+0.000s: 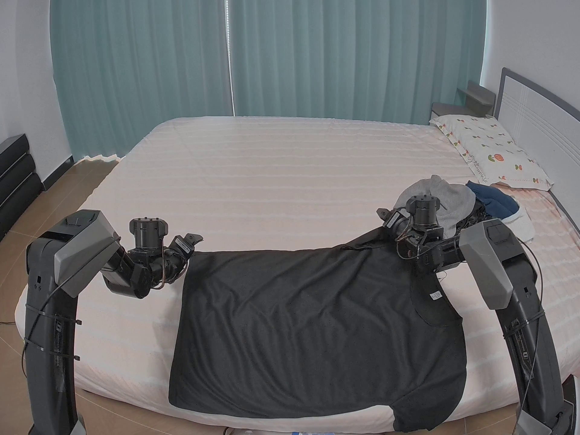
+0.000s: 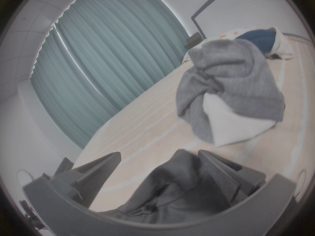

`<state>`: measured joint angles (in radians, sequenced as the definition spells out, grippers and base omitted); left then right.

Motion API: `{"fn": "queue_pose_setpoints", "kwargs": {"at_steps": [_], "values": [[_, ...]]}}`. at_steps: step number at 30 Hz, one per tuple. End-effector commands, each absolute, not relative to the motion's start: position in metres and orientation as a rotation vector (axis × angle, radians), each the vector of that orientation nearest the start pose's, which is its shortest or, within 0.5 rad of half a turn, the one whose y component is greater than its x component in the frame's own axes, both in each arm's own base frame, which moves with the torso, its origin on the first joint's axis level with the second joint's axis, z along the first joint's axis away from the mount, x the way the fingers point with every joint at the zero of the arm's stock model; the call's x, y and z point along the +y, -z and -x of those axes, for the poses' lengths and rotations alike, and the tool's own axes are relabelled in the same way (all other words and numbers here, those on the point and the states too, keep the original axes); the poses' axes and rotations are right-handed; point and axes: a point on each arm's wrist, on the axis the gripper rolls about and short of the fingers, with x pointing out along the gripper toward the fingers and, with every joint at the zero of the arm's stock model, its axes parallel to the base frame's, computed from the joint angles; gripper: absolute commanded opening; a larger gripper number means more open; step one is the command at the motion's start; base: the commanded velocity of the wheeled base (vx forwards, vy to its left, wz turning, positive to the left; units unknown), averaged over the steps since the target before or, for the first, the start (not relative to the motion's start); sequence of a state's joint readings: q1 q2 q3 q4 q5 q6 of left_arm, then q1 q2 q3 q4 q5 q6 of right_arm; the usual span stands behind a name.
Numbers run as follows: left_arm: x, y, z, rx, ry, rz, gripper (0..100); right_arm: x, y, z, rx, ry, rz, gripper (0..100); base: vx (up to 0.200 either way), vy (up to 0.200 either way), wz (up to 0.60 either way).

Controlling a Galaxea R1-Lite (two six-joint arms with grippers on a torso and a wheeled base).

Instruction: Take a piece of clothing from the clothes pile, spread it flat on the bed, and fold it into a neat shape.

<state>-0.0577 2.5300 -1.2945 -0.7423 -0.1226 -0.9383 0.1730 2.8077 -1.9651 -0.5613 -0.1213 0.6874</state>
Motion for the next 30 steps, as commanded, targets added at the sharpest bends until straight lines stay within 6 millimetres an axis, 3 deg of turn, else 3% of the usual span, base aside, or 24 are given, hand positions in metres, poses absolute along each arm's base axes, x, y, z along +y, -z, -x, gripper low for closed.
{"fn": "queue_pose_setpoints", "kwargs": {"at_steps": [1,11,18,30], "values": [[-0.032,0.017,-0.471,0.556,-0.071,0.930,100,0.065,-0.007,-0.543,0.268,0.085,-0.606,100,0.000,0.000,0.00],[-0.032,0.023,-0.498,0.508,-0.129,0.917,100,0.042,0.009,-0.536,0.334,0.135,-0.606,100,0.000,0.000,0.00],[-0.030,0.026,-0.500,0.507,-0.137,0.915,100,0.044,0.032,-0.527,0.401,0.144,-0.591,100,0.000,0.000,0.00],[-0.037,0.041,-0.509,0.505,-0.109,0.836,100,0.047,0.039,-0.526,0.416,0.144,-0.587,100,0.000,0.000,0.00]]}}
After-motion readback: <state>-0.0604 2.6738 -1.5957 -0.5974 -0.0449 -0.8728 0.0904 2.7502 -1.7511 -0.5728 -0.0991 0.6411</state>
